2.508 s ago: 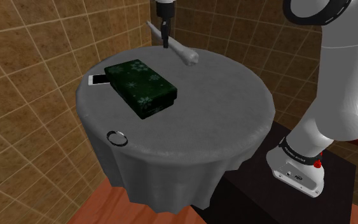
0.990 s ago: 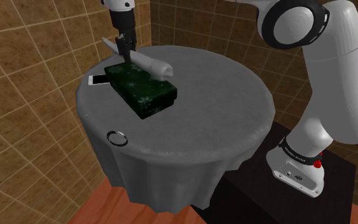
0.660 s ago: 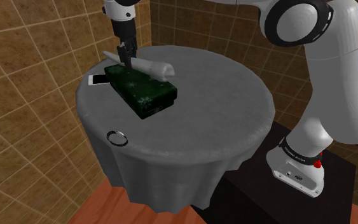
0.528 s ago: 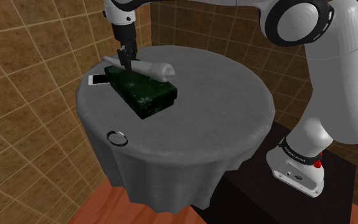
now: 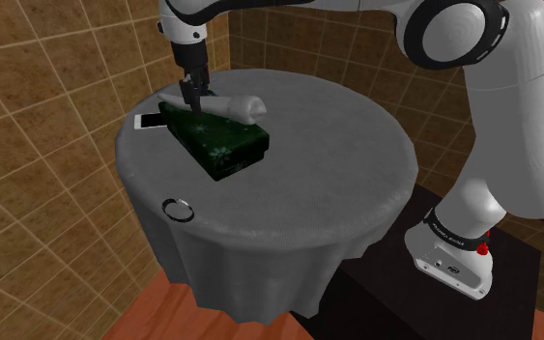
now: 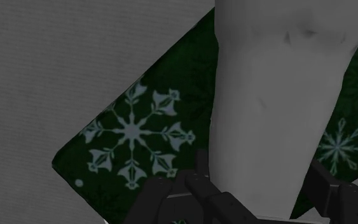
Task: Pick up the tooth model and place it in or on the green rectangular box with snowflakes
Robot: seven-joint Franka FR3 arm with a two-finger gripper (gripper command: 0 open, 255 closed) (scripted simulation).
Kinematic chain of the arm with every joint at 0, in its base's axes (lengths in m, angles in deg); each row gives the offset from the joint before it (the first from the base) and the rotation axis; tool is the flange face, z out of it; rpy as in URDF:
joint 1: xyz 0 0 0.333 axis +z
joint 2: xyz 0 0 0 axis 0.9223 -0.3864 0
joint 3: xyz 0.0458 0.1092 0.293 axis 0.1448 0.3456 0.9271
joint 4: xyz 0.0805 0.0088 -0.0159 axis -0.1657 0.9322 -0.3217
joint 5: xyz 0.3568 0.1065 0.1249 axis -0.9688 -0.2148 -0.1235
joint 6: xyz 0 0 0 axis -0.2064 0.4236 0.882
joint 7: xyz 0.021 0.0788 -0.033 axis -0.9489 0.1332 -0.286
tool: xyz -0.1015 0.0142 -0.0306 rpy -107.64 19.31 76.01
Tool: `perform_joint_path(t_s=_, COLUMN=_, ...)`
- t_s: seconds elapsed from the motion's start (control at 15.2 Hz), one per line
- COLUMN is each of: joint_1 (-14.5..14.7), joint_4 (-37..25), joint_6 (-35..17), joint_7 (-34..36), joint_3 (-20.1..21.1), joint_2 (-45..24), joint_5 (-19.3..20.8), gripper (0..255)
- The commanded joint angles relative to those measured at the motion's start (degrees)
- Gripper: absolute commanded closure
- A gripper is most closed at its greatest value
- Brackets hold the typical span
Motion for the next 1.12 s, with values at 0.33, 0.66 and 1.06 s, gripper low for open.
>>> perform_joint_path(t_s=0.33, joint_1=0.0, joint_4=0.0, joint_6=0.0, joint_7=0.0, joint_3=0.0, joint_2=0.0, joint_5=0.0, gripper=0)
perform_joint_path(t_s=0.66, joint_1=0.9, joint_4=-12.9, joint_6=9.6, joint_7=-0.3, joint_3=-0.1, joint_2=-3.3, joint_5=0.2, gripper=0)
perform_joint_path(t_s=1.06, joint_1=0.9, joint_4=-13.0, joint_6=9.6, joint_7=-0.3, joint_3=-0.1, joint_2=-3.3, joint_5=0.2, gripper=0)
